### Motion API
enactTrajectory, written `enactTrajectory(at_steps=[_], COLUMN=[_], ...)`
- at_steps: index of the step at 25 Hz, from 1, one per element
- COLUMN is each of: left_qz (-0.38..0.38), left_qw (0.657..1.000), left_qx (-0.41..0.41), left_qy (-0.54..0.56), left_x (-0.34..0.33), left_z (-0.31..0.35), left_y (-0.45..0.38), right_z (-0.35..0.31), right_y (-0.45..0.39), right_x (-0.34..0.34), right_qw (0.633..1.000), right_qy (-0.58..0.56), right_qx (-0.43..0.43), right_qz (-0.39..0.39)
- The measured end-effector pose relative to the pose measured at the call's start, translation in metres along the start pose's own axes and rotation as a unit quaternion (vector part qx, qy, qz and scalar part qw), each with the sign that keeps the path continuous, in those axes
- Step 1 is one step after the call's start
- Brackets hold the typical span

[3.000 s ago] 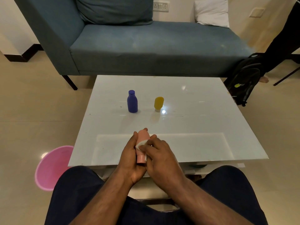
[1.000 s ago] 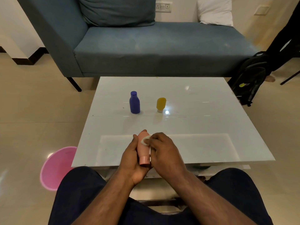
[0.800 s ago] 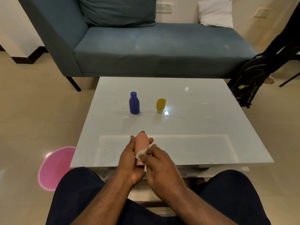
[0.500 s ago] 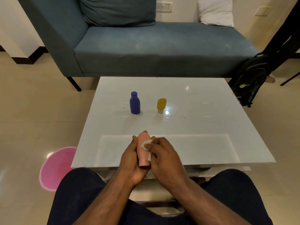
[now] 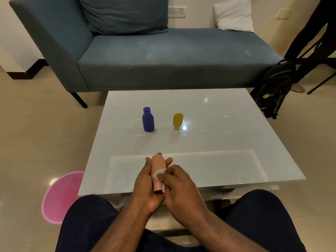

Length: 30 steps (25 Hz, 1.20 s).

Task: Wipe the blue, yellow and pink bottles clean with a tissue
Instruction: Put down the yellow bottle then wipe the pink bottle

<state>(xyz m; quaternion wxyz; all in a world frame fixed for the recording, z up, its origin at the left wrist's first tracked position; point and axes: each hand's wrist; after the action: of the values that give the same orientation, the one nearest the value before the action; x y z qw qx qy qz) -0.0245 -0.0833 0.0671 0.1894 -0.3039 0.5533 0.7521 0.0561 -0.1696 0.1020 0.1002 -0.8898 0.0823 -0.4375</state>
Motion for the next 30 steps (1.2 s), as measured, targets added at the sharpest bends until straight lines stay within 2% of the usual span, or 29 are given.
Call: enactTrajectory(at_steps=[5,10,15,19,23,27,29,30], left_qz=[0.003,-0.001,0.017,0.014,0.016,0.016,0.021,0.029], left_qw=[1.0,1.0,1.0,1.0,0.999,0.999,0.999,0.998], left_qx=[-0.002,0.0,-0.002,0.012,0.013,0.025,0.026,0.025], left_qy=[0.002,-0.017,-0.019,-0.009,-0.047,-0.03,-0.038,-0.045], left_x=[-0.001,-0.003,-0.004,-0.007,-0.007,-0.01,-0.011,-0.012], left_z=[0.001,-0.001,-0.004,-0.003,-0.003,-0.001,-0.001,-0.003], left_y=[-0.002,0.005,0.004,0.006,0.003,0.011,0.008,0.007], right_z=[0.018,-0.003,0.018,0.008,0.031,0.008,0.017,0.026], right_y=[-0.024,0.002,-0.027,-0.005,-0.034,-0.011,-0.013,-0.021], right_x=[0.002,0.0,0.001,-0.004,0.001,-0.005,-0.006,-0.007], right_qw=[0.999,0.999,0.998,0.999,0.998,0.999,0.999,0.999], right_qy=[0.023,0.022,0.001,0.035,0.021,0.043,0.028,0.016], right_qx=[-0.029,0.025,-0.055,0.023,-0.038,0.018,0.023,-0.005], right_qz=[0.027,-0.009,0.018,-0.005,0.034,0.005,0.033,0.045])
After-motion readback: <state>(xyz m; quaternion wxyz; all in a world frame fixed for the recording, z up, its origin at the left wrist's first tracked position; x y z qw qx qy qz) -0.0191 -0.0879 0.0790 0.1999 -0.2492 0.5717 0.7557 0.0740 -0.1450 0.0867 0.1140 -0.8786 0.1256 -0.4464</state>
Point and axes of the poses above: each hand's wrist, its own y-axis away from the middle knuckle, its own x-axis out of the back of the hand, z = x × y, and after that the axes turned 13 degrees about x, right-handed
